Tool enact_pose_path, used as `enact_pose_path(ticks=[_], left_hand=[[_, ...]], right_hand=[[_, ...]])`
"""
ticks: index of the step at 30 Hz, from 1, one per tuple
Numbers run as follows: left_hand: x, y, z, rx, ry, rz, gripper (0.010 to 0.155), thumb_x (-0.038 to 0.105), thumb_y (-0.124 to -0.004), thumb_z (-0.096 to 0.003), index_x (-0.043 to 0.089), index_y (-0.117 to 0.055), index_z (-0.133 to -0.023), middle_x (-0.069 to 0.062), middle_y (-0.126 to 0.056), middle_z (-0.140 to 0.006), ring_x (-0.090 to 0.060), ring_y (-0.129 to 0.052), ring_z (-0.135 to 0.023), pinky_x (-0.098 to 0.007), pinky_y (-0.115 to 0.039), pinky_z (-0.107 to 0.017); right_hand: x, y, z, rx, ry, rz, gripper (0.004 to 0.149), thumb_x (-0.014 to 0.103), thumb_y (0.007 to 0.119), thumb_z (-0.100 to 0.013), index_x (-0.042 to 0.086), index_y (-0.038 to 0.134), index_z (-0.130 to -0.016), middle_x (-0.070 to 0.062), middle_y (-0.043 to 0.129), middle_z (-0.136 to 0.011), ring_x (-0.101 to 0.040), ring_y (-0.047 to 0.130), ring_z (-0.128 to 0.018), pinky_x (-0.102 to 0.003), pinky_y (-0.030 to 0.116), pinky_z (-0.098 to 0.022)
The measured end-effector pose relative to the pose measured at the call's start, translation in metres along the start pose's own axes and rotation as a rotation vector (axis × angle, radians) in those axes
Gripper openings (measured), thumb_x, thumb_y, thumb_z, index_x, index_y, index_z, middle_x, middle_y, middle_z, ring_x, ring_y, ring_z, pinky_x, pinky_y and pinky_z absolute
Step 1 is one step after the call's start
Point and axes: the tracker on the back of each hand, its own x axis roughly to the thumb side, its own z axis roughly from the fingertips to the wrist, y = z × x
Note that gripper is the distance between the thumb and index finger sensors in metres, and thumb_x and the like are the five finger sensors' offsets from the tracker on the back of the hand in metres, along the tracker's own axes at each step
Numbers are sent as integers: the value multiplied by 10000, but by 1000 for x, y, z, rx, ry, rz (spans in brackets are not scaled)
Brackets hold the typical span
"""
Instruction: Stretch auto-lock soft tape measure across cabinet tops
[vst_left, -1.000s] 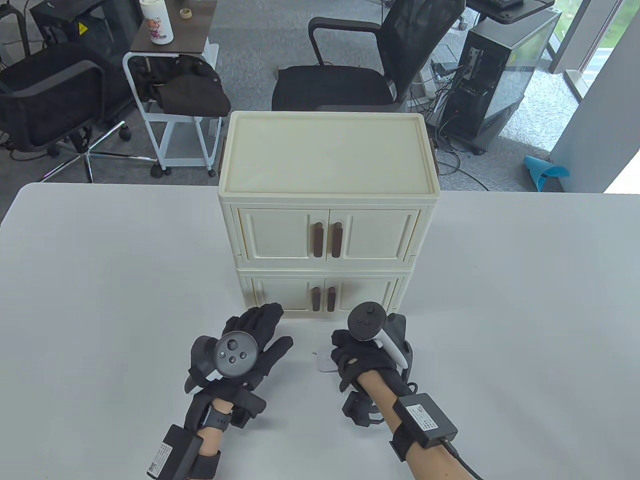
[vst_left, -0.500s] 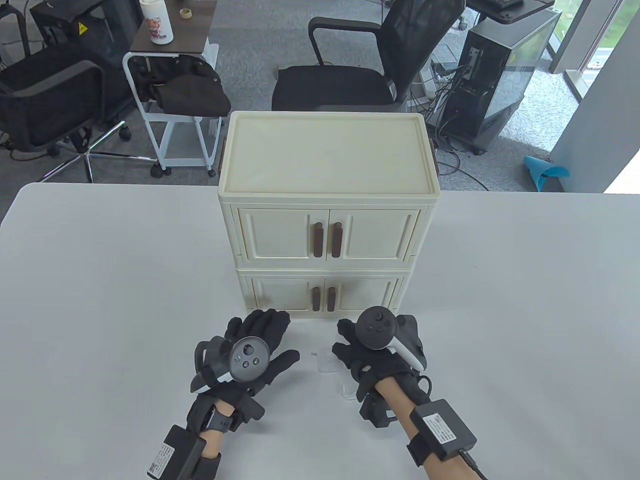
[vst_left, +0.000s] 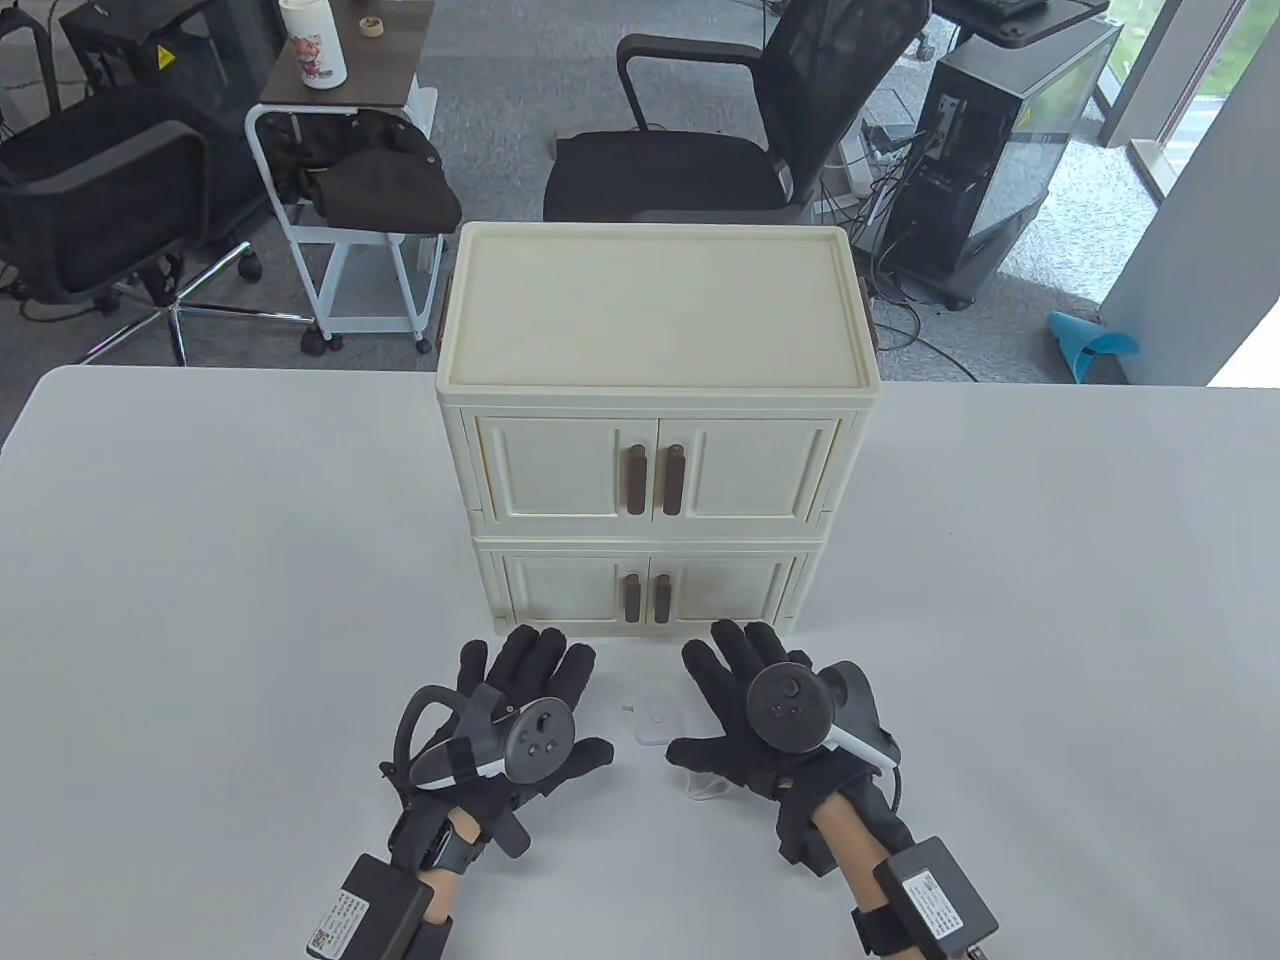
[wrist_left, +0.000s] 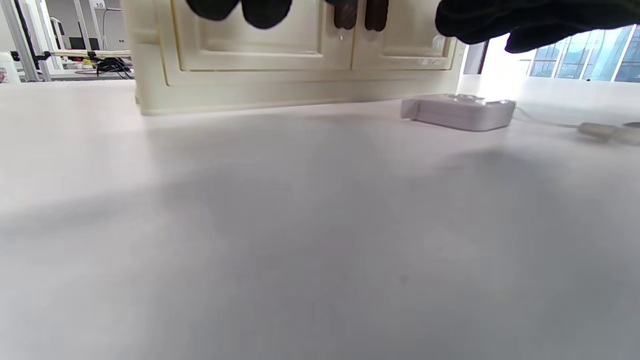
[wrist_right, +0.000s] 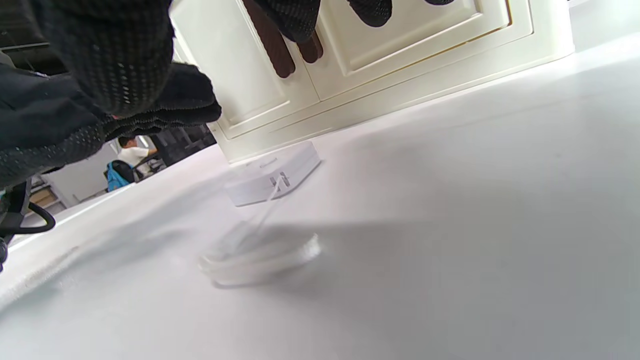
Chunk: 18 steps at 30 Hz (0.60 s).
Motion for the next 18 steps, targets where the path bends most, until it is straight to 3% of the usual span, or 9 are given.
enact_pose_path(ticks=[18], left_hand=[[5, -5, -4, -36, -13, -52, 961, 799, -461, -515, 186, -225, -1216, -192, -376, -1284, -475, -380, -1195, -772, -375, -756]], right_hand=[[-2, 9, 2, -2, 17, 86, 944, 660, 805, -482, 193, 355, -1168, -227, 210, -1241, -569, 159, -1083, -813, 231, -663]])
